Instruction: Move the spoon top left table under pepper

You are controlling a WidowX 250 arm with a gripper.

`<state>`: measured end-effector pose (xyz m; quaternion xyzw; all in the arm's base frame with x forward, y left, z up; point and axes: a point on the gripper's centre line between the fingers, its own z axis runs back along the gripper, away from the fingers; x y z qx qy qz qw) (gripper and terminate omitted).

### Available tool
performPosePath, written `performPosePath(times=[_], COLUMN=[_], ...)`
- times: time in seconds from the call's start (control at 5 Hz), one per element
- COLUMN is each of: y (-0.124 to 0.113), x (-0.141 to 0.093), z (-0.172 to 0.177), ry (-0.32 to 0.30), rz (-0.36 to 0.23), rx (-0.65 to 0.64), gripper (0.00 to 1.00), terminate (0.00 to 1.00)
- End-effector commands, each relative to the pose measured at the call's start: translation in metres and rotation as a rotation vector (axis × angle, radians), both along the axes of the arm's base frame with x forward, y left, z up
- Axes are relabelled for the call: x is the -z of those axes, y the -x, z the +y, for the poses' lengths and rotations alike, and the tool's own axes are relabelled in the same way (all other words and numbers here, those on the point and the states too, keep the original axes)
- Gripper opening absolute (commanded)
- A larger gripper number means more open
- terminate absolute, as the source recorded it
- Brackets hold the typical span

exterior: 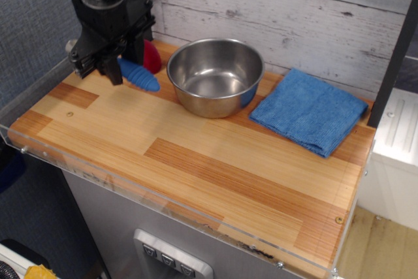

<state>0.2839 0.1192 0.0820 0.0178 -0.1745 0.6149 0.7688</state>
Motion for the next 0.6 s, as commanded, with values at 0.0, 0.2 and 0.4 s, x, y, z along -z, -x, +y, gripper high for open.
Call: performPosePath(times=[0.0, 0.2, 0.4], y=[-0.004, -0.010, -0.020], x=[0.013, 0.026, 0.033], z=[0.022, 0.028, 0.036], ry=[-0.075, -0.086, -0.085], rz=[0.029, 0.053, 0.056], rx=[0.027, 0.035, 0.032], gripper=[0.00, 0.00, 0.00], terminate=[0.00, 0.00, 0.00])
